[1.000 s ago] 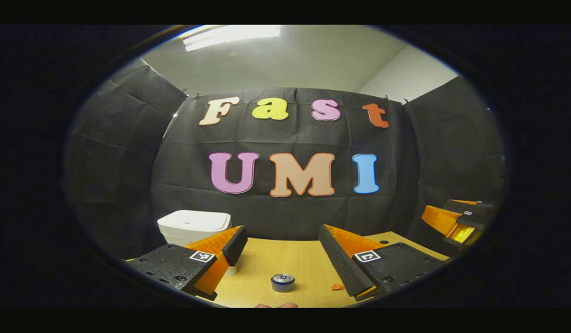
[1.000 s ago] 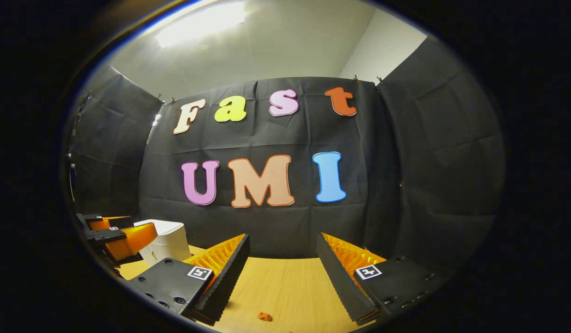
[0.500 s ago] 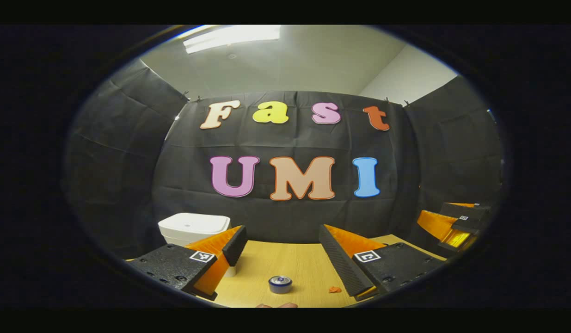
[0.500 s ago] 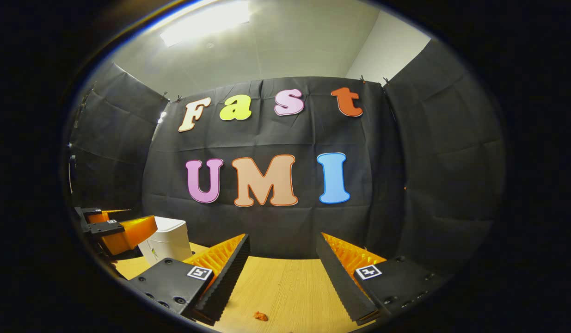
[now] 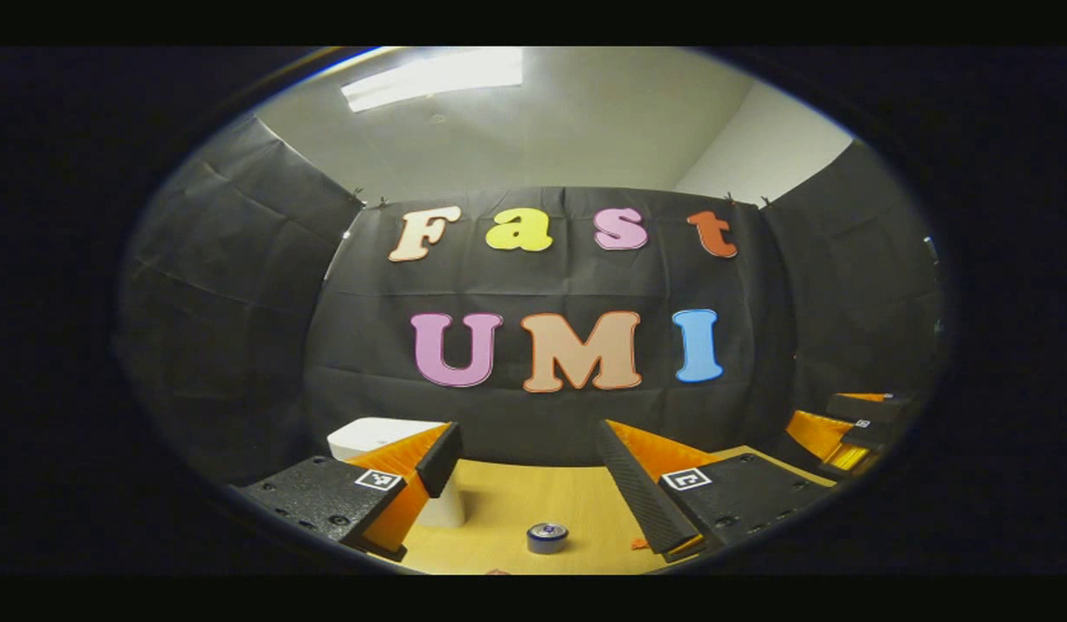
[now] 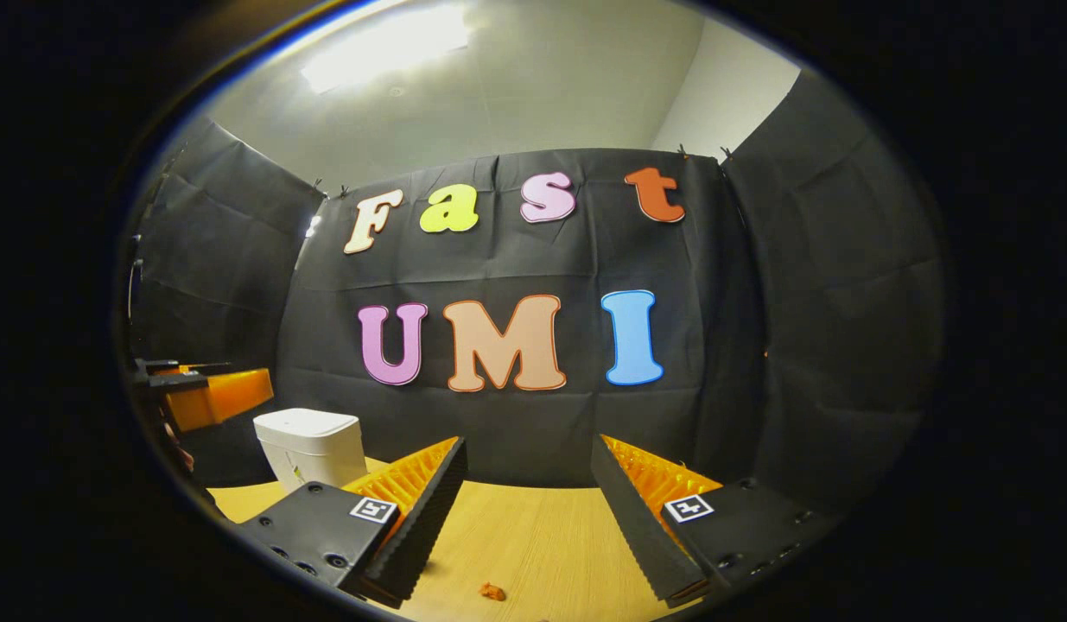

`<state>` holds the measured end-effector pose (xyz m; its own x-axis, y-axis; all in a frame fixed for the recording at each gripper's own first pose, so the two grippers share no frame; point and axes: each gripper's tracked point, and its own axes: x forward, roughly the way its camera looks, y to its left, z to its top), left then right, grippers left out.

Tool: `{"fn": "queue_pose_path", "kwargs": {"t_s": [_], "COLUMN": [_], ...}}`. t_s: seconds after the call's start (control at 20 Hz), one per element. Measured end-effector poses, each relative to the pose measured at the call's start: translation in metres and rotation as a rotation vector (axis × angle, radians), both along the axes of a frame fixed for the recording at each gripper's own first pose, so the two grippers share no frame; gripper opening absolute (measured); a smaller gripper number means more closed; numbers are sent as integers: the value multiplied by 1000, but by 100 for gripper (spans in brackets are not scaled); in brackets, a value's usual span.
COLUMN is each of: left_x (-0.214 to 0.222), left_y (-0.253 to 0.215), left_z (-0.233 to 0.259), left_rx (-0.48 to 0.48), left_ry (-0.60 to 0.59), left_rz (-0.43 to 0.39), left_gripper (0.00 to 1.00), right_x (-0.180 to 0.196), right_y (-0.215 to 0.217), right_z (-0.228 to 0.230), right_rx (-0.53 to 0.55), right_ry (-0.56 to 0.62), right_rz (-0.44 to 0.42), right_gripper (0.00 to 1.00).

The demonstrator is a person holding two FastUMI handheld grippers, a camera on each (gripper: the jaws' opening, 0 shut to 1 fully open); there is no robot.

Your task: Press the lid of the desktop garbage bin to open it, pick up the crumpled paper on the desktop and throw it into the bin, then pick up the pop can on the desktop and drop it into the bin, and finally close the garbage bin lid.

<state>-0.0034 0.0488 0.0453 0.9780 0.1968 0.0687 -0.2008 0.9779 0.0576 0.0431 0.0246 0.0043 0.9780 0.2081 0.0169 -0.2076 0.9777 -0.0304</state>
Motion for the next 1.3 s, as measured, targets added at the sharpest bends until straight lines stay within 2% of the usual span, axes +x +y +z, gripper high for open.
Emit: {"fn": "queue_pose_path", "kwargs": {"t_s": [0.05,0.15,0.3,0.35,0.45,0.5,0.7,0.8,1.05,1.2,1.25,1.3], "left_x": [3,10,25,31,44,51,76,86,110,106,110,114], "left_y": [6,27,73,90,120,135,183,202,237,242,244,247], "left_z": [3,9,15,15,12,7,-27,-54,-120,-154,-144,-145], "left_rx": [-1,8,26,26,5,-11,-88,-100,-80,-98,-75,-76], "left_ry": [3,10,15,20,31,44,114,169,298,409,367,353], "left_rz": [-13,-20,-8,8,18,22,42,49,53,70,74,84], "left_gripper": [92,82,53,48,29,28,6,0,0,2,1,0], "right_x": [-1,0,-2,-2,-4,-3,0,2,4,6,9,10], "right_y": [4,9,21,25,32,36,46,51,69,77,80,84], "right_z": [2,-1,-7,-10,-14,-17,-27,-33,-58,-60,-59,-59], "right_rx": [1,-2,-1,-2,-7,-14,-35,-41,-73,-99,-107,-112], "right_ry": [-11,-7,-3,3,9,14,40,53,116,116,114,113], "right_rz": [-7,-34,-74,-86,-112,-125,-180,-204,-241,-250,-249,-246], "right_gripper": [96,96,96,96,96,96,96,96,96,96,94,96]}}
